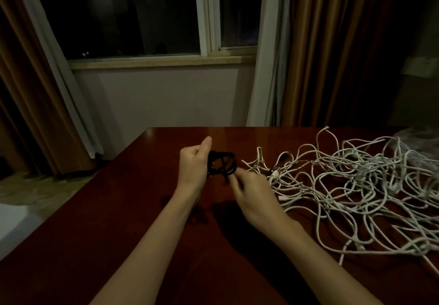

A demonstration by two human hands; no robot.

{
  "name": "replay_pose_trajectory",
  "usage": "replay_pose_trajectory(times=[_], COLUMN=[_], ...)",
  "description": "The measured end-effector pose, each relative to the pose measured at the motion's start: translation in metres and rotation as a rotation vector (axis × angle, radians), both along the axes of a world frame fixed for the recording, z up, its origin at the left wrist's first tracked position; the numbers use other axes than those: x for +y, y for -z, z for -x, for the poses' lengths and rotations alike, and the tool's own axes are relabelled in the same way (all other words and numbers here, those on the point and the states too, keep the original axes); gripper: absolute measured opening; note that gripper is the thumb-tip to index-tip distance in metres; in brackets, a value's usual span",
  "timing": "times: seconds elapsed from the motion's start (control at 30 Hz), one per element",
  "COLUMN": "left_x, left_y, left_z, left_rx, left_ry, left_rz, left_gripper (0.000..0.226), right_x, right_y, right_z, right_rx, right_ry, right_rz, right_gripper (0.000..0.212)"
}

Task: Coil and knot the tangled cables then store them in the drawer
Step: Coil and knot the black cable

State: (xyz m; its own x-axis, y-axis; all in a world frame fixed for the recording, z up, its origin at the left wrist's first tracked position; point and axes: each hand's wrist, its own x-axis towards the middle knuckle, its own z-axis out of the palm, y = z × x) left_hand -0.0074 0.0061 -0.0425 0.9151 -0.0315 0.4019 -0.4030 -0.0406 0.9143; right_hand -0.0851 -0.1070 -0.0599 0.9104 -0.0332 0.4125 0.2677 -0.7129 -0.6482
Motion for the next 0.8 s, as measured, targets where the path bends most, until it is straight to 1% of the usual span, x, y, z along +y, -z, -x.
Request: replay_pose_trajectory(times=[0.07,0.13,0.2,0.27,0.33,0.37,0.4,0.47,0.5,0.6,0.63,0.7,0.73,0.8], left_x=[0.002,0.006,0.011,0.015,0.017,0.016,0.013,0.006,0.003,-0.001,-0.001,-0.001,-0.002,-0.004], left_y=[0.006,0.01,0.013,0.018,0.023,0.025,0.025,0.023,0.02,0.014,0.012,0.008,0.006,0.004], left_z=[-0.003,-0.003,-0.007,-0.013,-0.014,-0.014,-0.012,-0.007,-0.005,-0.001,0.0,0.002,0.002,0.003], left_rx=[-0.1,-0.212,-0.298,-0.36,-0.407,-0.409,-0.387,-0.317,-0.288,-0.168,-0.13,-0.052,-0.019,0.056], left_ry=[-0.115,-0.169,-0.212,-0.226,-0.146,-0.074,0.0,0.095,0.117,0.211,0.237,0.271,0.277,0.269], left_rz=[-0.093,-0.205,-0.309,-0.412,-0.497,-0.517,-0.517,-0.435,-0.371,-0.203,-0.142,-0.02,0.033,0.13], left_gripper=[0.058,0.059,0.059,0.059,0.056,0.054,0.051,0.051,0.054,0.057,0.057,0.054,0.053,0.052], right_x=[0.02,0.033,0.037,0.032,0.02,0.012,0.003,-0.015,-0.023,-0.029,-0.027,-0.019,-0.014,-0.003], right_y=[0.005,0.003,-0.004,-0.013,-0.027,-0.035,-0.043,-0.052,-0.051,-0.04,-0.036,-0.027,-0.022,-0.013], right_z=[0.003,0.01,0.016,0.019,0.018,0.016,0.014,0.006,0.001,-0.01,-0.013,-0.016,-0.018,-0.021], right_rx=[0.079,0.088,0.062,-0.02,-0.116,-0.141,-0.154,-0.157,-0.158,-0.186,-0.194,-0.175,-0.155,-0.137], right_ry=[-0.035,-0.102,-0.145,-0.139,-0.127,-0.122,-0.109,-0.072,-0.056,-0.019,-0.011,0.004,0.014,0.042], right_rz=[0.178,0.237,0.309,0.376,0.35,0.281,0.169,-0.086,-0.156,-0.263,-0.281,-0.288,-0.27,-0.167], right_gripper=[0.025,0.026,0.025,0.021,0.019,0.019,0.016,0.006,0.004,0.006,0.006,0.014,0.018,0.027])
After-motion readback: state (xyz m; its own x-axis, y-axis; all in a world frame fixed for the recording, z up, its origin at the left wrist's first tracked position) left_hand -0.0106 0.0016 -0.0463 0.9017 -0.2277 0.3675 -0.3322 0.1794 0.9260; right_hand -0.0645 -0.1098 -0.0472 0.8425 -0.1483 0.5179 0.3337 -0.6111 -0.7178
